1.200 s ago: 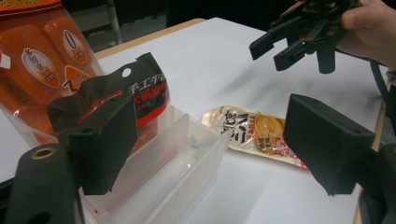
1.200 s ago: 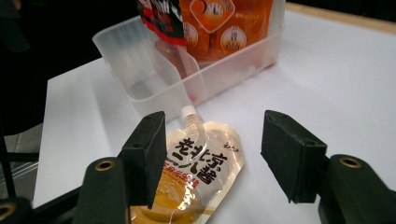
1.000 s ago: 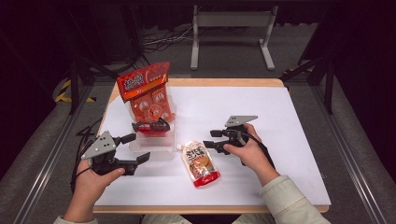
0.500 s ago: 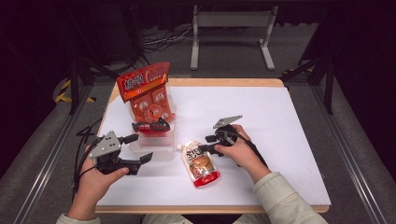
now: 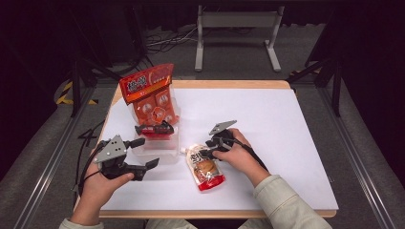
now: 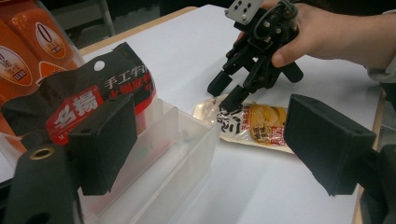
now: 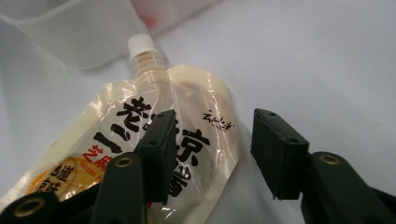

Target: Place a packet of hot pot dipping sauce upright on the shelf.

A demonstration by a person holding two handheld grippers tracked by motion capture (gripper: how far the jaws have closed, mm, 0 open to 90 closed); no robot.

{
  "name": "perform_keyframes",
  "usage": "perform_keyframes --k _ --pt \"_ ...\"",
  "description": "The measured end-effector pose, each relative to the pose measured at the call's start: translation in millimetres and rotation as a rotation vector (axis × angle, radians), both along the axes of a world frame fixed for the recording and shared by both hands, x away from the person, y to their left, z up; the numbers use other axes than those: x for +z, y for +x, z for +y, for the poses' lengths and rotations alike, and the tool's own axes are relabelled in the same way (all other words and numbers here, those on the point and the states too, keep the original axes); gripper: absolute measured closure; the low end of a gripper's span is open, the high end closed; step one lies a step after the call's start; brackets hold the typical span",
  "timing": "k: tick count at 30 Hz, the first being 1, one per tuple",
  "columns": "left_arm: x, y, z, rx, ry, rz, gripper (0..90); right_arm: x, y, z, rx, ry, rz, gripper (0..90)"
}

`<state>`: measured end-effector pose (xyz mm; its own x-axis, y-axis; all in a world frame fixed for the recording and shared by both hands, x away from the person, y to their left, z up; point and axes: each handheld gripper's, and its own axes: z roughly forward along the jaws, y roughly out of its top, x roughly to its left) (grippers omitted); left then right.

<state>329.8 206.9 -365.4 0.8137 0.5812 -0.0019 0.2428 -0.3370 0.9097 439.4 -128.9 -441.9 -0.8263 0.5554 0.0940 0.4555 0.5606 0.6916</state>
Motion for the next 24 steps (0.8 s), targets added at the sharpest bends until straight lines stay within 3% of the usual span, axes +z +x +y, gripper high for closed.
perform_keyframes --k 5,8,9,18,20,22,24 --pt "-3.8 3.3 -0.2 0.021 0.011 0.019 18.7 -1.1 -7.1 5.4 0.053 -0.041 -0.068 65.9" --pt "-3.6 3.4 -1.8 0.014 0.010 0.020 18.8 -0.7 -9.4 6.7 0.069 -0.038 -0.058 83.6" --pt "-3.5 3.2 -2.5 0.012 0.009 0.019 18.8 -0.7 -9.7 7.0 0.077 -0.035 -0.051 85.6" --pt "-4.6 3.5 -2.8 0.005 0.001 0.021 18.8 3.6 -12.4 7.9 0.081 -0.035 -0.063 89.1" --pt "-5.6 3.5 -3.6 0.003 -0.003 0.023 18.8 6.5 -12.6 6.6 0.083 -0.018 -0.065 89.2" --pt "-9.7 4.9 -6.5 -0.006 -0.005 0.031 18.8 19.8 -14.3 -1.9 0.078 0.055 -0.056 89.3" --pt "-10.4 5.1 -7.1 -0.007 -0.005 0.034 18.8 24.4 -16.1 -4.3 0.079 0.065 -0.062 89.3"
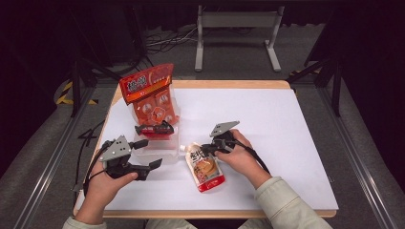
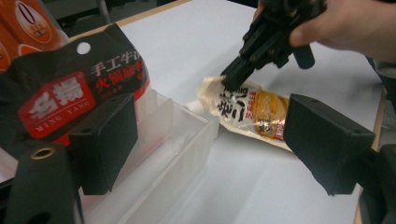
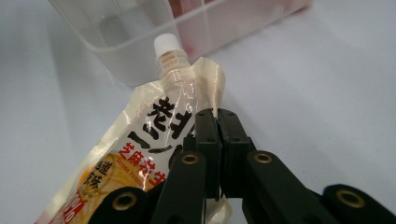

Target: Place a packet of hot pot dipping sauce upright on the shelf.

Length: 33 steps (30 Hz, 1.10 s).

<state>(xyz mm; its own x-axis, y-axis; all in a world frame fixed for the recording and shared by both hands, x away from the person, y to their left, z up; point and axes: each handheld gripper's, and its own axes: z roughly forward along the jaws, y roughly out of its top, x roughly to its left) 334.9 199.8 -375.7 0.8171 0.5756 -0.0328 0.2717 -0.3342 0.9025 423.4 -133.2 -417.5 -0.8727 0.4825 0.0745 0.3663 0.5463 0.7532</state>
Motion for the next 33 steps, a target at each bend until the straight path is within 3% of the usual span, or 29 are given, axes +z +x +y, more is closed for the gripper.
perform_keyframes --k 1,2,3,4,5,7,10,22,27,33 --pt "-0.9 0.2 -1.9 -0.003 -0.005 0.004 18.8 9.6 -4.5 -5.3 0.003 0.022 -0.018 89.3" --pt "-0.9 0.2 -1.9 -0.003 -0.005 0.004 18.7 9.6 -4.5 -5.3 0.003 0.022 -0.018 89.3" --pt "-0.8 0.0 -3.1 -0.006 -0.009 0.003 18.7 19.4 -9.5 -10.9 0.009 0.062 -0.030 89.3" --pt "-0.3 -0.2 -4.0 -0.010 -0.008 0.000 18.7 19.4 -9.5 -10.9 0.009 0.062 -0.030 89.3" --pt "0.0 -0.7 -5.1 -0.014 -0.012 0.002 18.7 28.3 -14.8 -16.4 0.026 0.110 -0.044 89.3" --pt "0.6 -1.0 -8.0 -0.027 -0.015 -0.003 18.6 35.1 -20.4 -20.6 0.060 0.157 -0.044 89.3" --pt "0.0 -0.5 -10.2 -0.048 -0.024 -0.011 18.3 43.5 -30.6 -25.2 0.092 0.191 -0.062 89.4" --pt "1.2 -1.5 -17.3 -0.061 -0.045 -0.029 18.6 72.4 -56.5 -31.6 0.119 0.273 -0.184 89.7" --pt "1.7 -2.2 -21.9 -0.093 -0.081 -0.037 19.9 80.2 -61.3 -31.3 0.134 0.325 -0.201 89.7" --pt "4.5 -5.7 -30.9 -0.180 -0.132 -0.020 31.8 87.6 -70.3 -21.2 0.183 0.365 -0.219 89.6"
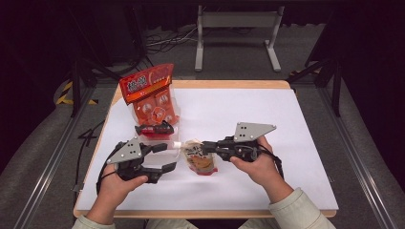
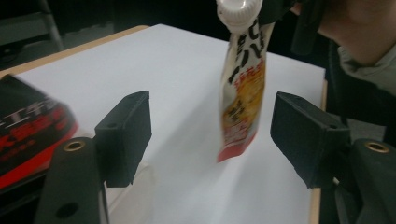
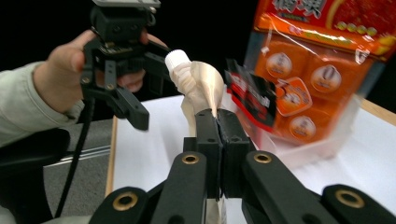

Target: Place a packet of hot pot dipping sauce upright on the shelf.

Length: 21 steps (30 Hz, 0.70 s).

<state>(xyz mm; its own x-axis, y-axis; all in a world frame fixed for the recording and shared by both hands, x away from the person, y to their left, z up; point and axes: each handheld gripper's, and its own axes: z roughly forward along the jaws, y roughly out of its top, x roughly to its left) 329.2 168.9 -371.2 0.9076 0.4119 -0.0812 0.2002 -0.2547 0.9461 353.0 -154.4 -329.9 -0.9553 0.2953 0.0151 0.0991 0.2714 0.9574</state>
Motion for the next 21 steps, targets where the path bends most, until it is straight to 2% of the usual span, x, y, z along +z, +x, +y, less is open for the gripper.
perform_keyframes --k 2,4,9,11,13,17,21 --pt "1.3 -0.9 -3.5 -0.009 -0.004 -0.021 32.3 1.5 -2.1 3.3 0.009 0.007 -0.006 89.6" --pt "2.3 -1.8 -6.2 -0.020 -0.018 -0.023 33.2 2.4 -4.1 6.6 0.018 0.022 -0.010 89.6" --pt "2.2 -3.3 -13.4 -0.088 -0.091 -0.021 36.7 2.9 -8.6 13.0 0.044 0.058 -0.009 89.6" --pt "1.9 -4.4 -16.9 -0.108 -0.105 -0.018 43.3 2.6 -9.7 15.6 0.060 0.070 -0.005 89.6" --pt "1.4 -4.0 -20.1 -0.131 -0.098 -0.007 49.5 2.2 -10.4 17.9 0.068 0.075 -0.001 89.5" --pt "-0.2 -3.4 -23.1 -0.128 -0.079 -0.012 58.2 1.2 -10.6 21.0 0.075 0.071 0.001 89.5" --pt "-0.7 -1.7 -19.1 -0.128 -0.086 -0.015 81.9 0.8 -11.0 20.6 0.078 0.074 0.001 89.5"
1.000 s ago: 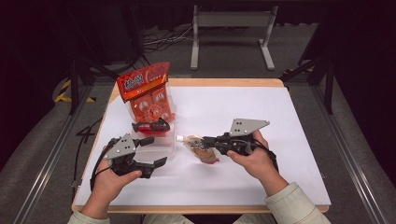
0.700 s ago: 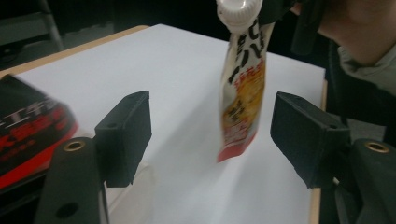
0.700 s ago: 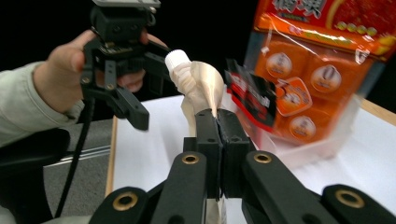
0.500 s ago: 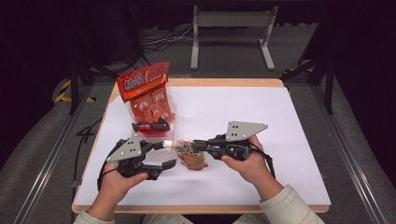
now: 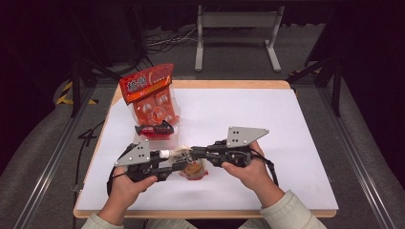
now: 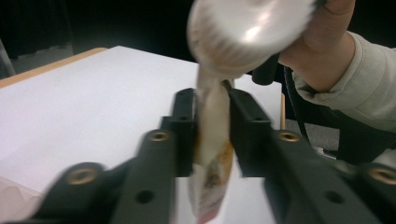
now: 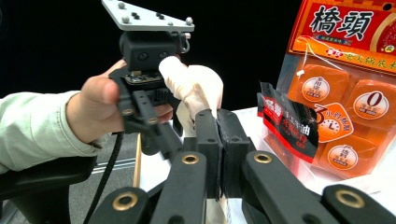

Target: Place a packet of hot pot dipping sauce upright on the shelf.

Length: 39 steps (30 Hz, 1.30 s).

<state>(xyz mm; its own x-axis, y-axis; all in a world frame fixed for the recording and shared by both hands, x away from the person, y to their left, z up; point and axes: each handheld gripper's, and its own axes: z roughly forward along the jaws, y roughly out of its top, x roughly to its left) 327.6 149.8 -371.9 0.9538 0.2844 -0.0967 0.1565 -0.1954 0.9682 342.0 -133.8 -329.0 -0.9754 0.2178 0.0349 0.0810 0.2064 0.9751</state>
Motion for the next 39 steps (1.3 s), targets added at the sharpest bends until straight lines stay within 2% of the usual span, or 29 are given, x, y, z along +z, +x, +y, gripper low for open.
perform_keyframes --k 1,3,6,11,13,19,21,27,30,32,34,39 --pt "0.1 0.6 1.4 -0.017 -0.013 0.020 81.9 0.0 -0.4 -0.1 0.002 0.003 0.000 89.5" --pt "1.0 0.5 2.7 -0.024 -0.012 0.010 86.2 0.2 -1.5 0.4 0.011 0.011 -0.003 89.2" --pt "6.2 -0.4 5.0 -0.059 0.021 -0.003 87.8 0.6 -2.2 1.1 0.020 0.012 -0.009 88.1" --pt "11.9 -1.5 5.4 -0.068 0.052 -0.028 88.6 2.1 -2.7 0.7 0.023 0.010 -0.016 86.3" --pt "14.4 -0.7 5.9 -0.066 0.060 -0.024 88.7 2.8 -3.3 0.7 0.018 0.010 -0.021 84.3" --pt "25.0 4.5 10.6 -0.094 0.106 -0.023 88.9 7.1 -4.6 -5.4 -0.016 0.018 -0.056 66.9" --pt "31.1 5.2 14.5 -0.113 0.128 -0.028 89.0 8.7 -5.4 -12.2 -0.029 0.029 -0.052 61.4" --pt "42.7 6.2 27.0 -0.090 0.125 -0.041 89.0 3.5 -5.1 -36.8 -0.098 0.024 -0.054 56.5" --pt "46.8 6.4 33.4 -0.073 0.123 -0.027 88.9 -1.6 -3.2 -49.1 -0.140 0.012 -0.049 54.9" --pt "49.2 5.7 37.0 -0.064 0.132 -0.025 88.9 -3.7 -2.3 -56.3 -0.162 0.026 -0.045 52.3" --pt "52.5 4.4 41.7 -0.053 0.131 -0.026 88.9 -3.3 -1.3 -62.5 -0.191 0.014 -0.045 48.0" --pt "57.6 4.6 52.4 -0.022 0.128 -0.044 88.9 -2.1 -3.0 -81.4 -0.243 0.030 -0.029 43.8"
